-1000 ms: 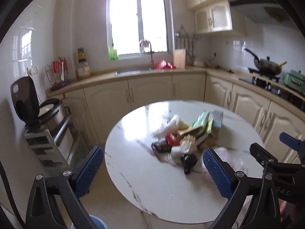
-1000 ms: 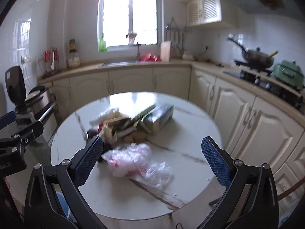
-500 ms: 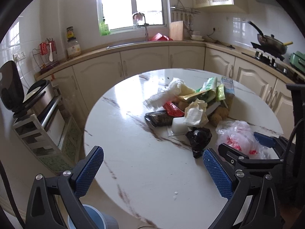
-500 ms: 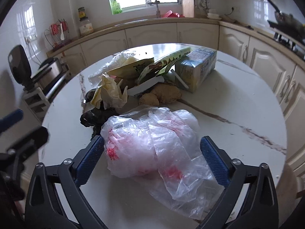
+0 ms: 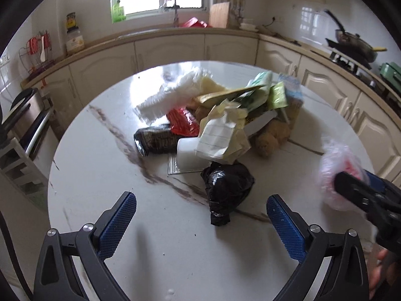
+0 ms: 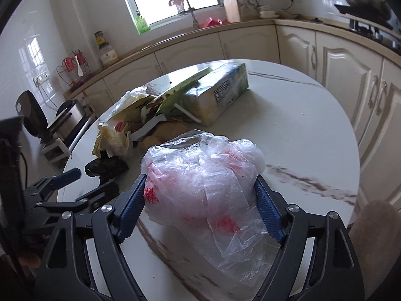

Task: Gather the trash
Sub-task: 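Grasp the black plastic bag with the left tool, then carry both bags with both tools over the light blue bin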

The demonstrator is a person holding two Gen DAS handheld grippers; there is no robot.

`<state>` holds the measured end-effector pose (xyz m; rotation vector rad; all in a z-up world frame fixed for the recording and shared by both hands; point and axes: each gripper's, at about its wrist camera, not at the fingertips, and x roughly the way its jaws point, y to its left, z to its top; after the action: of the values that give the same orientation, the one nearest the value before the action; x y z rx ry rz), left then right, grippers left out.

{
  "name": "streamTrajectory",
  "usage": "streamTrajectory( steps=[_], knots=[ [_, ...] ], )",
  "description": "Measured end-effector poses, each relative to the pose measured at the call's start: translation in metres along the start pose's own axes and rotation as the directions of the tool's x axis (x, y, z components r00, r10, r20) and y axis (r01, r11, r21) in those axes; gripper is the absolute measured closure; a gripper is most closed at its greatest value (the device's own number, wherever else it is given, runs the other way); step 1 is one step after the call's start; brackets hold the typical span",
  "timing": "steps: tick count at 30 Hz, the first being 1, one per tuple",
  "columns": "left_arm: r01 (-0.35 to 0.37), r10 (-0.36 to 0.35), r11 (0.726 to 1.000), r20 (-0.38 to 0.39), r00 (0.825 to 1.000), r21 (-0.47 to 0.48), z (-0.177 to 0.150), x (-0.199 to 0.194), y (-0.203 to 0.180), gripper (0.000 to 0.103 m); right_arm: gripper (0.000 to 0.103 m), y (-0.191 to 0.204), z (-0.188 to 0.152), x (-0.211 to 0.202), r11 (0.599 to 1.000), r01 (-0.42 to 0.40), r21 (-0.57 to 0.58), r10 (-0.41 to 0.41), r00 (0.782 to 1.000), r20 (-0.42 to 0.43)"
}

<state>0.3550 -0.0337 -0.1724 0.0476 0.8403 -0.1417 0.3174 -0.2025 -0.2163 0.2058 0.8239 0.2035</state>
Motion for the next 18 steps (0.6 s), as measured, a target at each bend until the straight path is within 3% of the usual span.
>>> streamTrajectory(
  steps=[3,6,7,8,11,13,18],
  knots=[
    [-0.008,0.008,1.0,-0.011,1.0,-0.008,0.012,0.01,0.001,0.01,0.022,-0.005,0.001,-0.003,1.0,-0.007,0.003,0.007,1.0,0.007],
    [0.004,-0.004,1.0,-0.013,1.0,-0.002,0.018,0.016,-0.001,0.042,0.022,-0.005,-0.001,-0.005,1.0,-0.014,-0.003,0.014,1.0,0.013],
    [0.03,-0.03,1.0,-0.006,1.0,-0.002,0.018,0.015,-0.001,0.061,0.022,-0.004,-0.002,-0.004,1.0,-0.014,-0.006,0.014,1.0,0.013],
    [0.063,-0.064,0.998,-0.008,0.998,-0.007,0.018,0.014,0.0,0.072,0.022,-0.004,-0.002,-0.005,1.0,-0.017,-0.007,0.017,1.0,0.013],
    [0.173,-0.173,0.984,-0.008,0.985,-0.054,0.016,0.013,0.015,0.074,0.022,-0.002,-0.006,-0.006,1.0,-0.021,-0.013,0.021,1.0,0.01],
    [0.153,-0.154,0.986,0.001,0.988,-0.06,0.012,0.01,0.025,0.075,0.022,0.002,-0.008,-0.007,0.999,-0.023,-0.024,0.024,1.0,0.008],
    [0.223,-0.221,0.971,0.031,0.975,-0.086,-0.008,-0.015,0.042,0.075,0.022,0.014,-0.008,-0.017,0.999,-0.025,-0.047,0.026,0.999,0.019]
  ],
)
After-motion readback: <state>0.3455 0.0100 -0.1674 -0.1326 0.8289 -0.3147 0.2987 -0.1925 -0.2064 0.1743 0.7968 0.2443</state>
